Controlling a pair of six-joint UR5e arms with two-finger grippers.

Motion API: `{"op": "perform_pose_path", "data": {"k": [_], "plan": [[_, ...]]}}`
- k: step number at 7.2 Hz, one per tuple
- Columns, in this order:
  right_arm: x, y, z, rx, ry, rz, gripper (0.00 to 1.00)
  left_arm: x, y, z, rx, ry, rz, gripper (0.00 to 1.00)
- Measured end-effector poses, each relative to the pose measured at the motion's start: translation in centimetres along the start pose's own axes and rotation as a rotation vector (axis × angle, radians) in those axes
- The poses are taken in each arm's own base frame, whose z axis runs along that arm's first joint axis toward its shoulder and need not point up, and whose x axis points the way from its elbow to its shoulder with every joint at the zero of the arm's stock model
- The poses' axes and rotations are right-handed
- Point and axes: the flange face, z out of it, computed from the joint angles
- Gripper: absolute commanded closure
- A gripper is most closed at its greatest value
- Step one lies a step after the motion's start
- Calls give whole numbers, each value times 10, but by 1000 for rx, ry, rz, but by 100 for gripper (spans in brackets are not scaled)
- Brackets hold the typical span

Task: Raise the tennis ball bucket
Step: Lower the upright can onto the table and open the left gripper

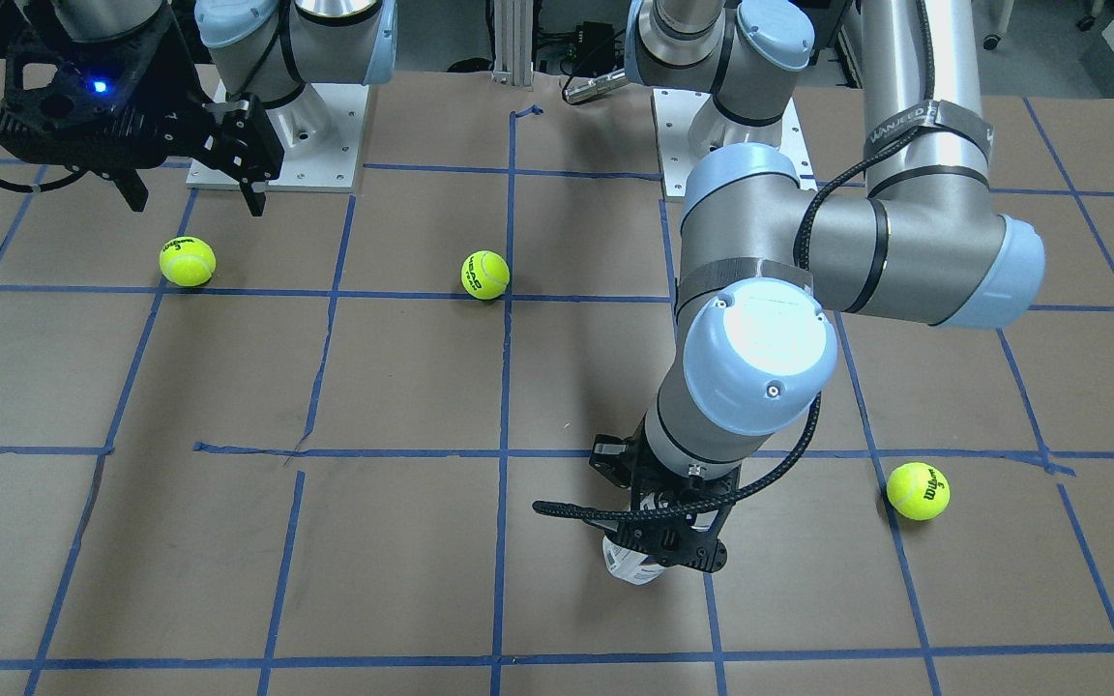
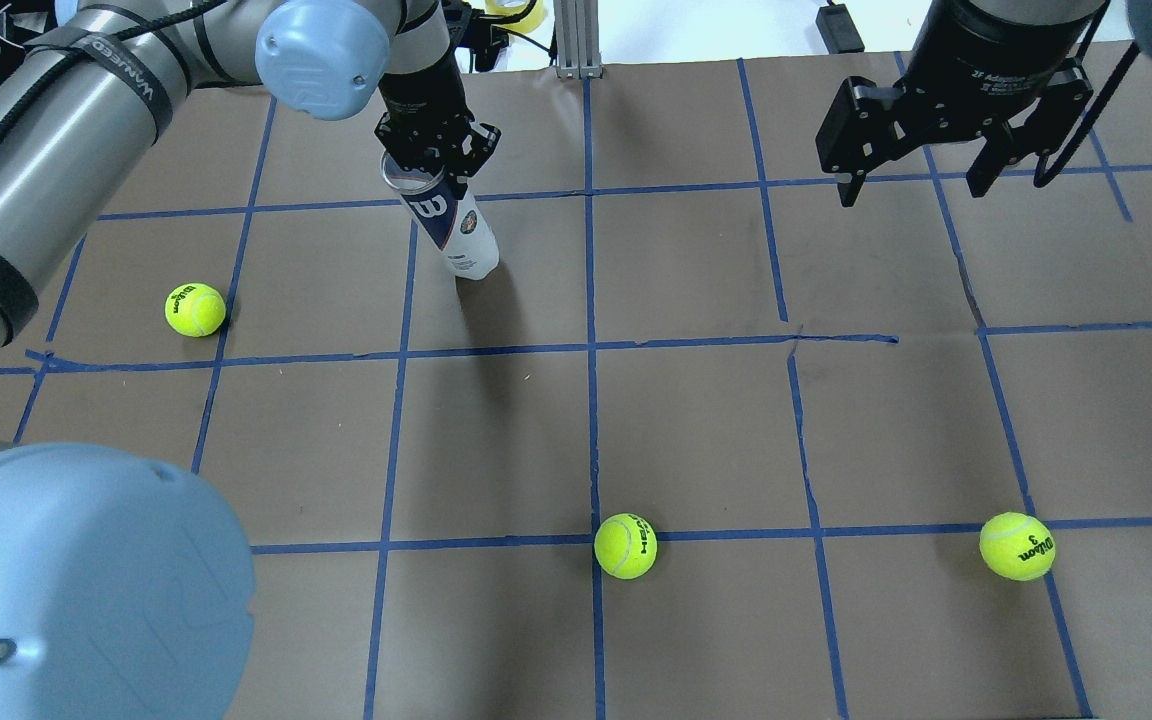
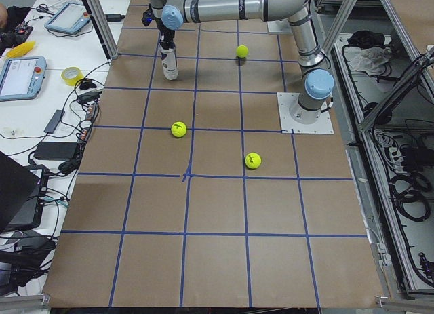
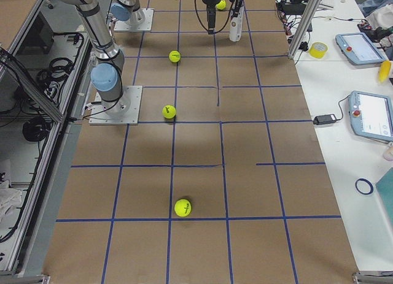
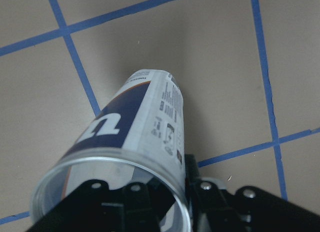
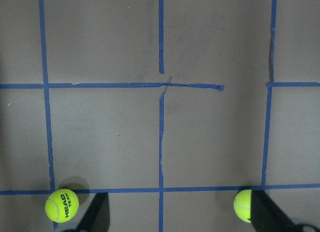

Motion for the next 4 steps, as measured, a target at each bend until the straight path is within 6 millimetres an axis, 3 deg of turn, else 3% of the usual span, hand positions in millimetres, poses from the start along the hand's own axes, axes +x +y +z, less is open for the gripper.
{"op": "perform_pose_path", "data": {"k": [1, 2, 3, 4], "plan": [[0, 0, 1, -2, 0, 0, 0, 8, 1, 3, -10, 0, 7, 22], [0, 0, 2, -4, 0, 0, 0, 16, 3, 4, -22, 1, 16, 15], [0, 0, 3, -6, -1, 0, 0, 20, 5, 4, -32, 1, 20, 0], [0, 0, 3, -7, -1, 0, 0, 21, 6, 2, -34, 1, 21, 0]]}}
